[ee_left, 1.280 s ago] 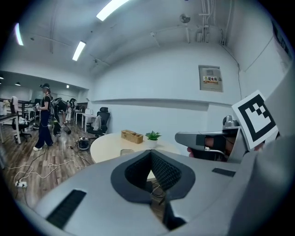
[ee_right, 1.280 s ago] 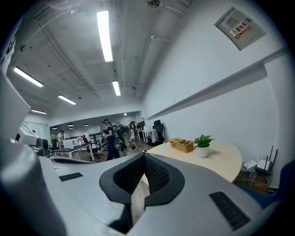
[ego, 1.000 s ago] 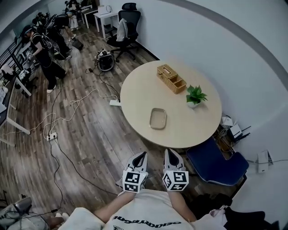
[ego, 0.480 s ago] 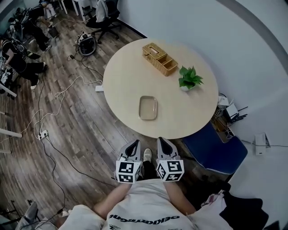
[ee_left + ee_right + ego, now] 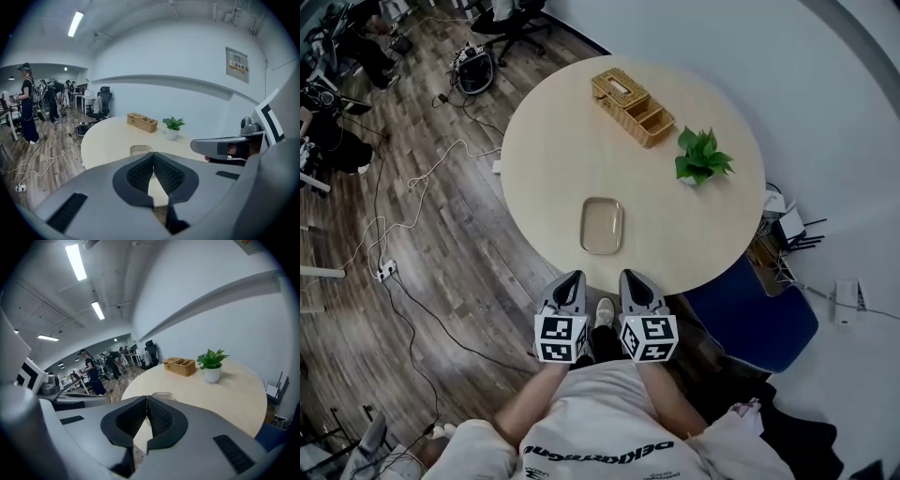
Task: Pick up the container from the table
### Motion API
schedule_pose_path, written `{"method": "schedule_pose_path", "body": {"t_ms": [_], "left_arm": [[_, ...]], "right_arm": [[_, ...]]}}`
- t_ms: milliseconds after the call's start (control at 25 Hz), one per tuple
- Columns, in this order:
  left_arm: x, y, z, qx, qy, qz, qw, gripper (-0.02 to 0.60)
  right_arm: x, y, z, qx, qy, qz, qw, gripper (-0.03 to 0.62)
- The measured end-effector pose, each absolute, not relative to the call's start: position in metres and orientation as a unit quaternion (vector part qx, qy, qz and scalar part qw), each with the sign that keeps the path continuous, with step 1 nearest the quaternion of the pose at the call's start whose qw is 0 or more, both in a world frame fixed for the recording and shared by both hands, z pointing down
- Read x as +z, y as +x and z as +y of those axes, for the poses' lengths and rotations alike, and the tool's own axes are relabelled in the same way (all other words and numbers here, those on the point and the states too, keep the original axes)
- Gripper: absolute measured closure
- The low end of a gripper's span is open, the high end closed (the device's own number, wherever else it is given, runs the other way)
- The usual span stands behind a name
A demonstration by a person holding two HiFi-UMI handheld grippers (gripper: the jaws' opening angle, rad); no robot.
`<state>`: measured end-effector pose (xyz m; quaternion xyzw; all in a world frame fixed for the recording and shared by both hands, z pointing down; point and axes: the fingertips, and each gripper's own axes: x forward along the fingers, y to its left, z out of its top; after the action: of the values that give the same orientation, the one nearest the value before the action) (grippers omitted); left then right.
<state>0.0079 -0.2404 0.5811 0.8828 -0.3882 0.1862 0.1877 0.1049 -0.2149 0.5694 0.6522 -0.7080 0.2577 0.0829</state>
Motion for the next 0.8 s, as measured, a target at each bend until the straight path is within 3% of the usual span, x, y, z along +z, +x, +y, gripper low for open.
{"method": "schedule_pose_path", "body": {"t_ms": [520, 800], "left_arm": [[0.644, 0.028, -0.315, 0.212, 0.858, -0.402, 0.242, 0.561], [0.673, 0.032, -0.34, 0.221, 0.845, -0.407, 0.267, 0.511]], "right_arm": [[0.633, 0.137, -0.281, 0.302, 0.647, -0.693, 0.103, 0.557], [0.662, 0.139, -0.307, 0.326, 0.641, -0.685, 0.117, 0.516]]}}
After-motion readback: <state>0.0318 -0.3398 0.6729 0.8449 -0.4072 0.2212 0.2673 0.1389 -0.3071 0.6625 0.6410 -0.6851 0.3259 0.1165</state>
